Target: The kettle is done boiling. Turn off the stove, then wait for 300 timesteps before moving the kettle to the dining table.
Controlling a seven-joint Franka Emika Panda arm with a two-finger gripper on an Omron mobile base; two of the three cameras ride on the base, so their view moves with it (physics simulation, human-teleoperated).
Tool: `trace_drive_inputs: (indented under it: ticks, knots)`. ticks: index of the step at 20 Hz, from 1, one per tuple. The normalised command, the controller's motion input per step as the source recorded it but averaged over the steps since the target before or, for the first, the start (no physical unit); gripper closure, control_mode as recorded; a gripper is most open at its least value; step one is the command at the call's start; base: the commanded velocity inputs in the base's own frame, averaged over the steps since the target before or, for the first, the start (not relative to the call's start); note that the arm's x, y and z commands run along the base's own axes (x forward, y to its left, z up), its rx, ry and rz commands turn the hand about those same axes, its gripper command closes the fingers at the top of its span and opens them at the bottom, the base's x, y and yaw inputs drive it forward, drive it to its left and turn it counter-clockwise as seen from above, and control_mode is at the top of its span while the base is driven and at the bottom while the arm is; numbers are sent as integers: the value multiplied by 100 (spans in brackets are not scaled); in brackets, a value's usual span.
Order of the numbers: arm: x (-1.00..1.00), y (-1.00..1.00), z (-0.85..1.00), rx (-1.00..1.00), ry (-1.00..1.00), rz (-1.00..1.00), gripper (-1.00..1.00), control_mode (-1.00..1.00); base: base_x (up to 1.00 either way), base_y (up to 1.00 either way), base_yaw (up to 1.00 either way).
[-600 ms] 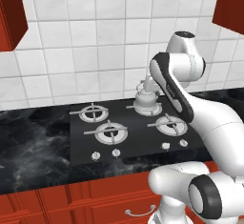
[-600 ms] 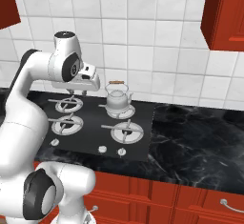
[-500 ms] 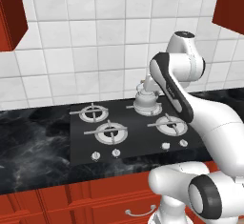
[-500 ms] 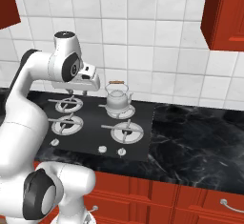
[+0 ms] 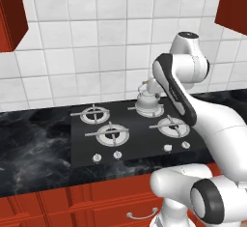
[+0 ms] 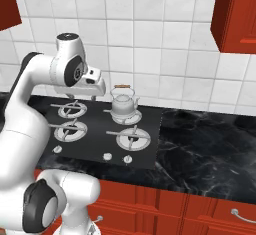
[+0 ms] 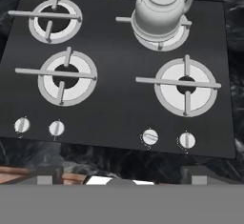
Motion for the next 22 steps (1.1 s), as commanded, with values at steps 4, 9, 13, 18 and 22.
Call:
trace_drive_inputs:
  ticks: [4,9,13,18,22]
  knots:
    - [-21,-5,-5,-8,-2,5,-100,-100,0,0,0]
    - [-16,-8,-9,-6,0,12,-100,-100,0,0,0]
    - [-26,-18,-9,-3,-1,13,-100,-100,0,0,0]
    - [-31,-9,-13,-5,-3,14,-100,-100,0,0,0]
    - [-24,-1,-21,-3,-3,19,-100,-100,0,0,0]
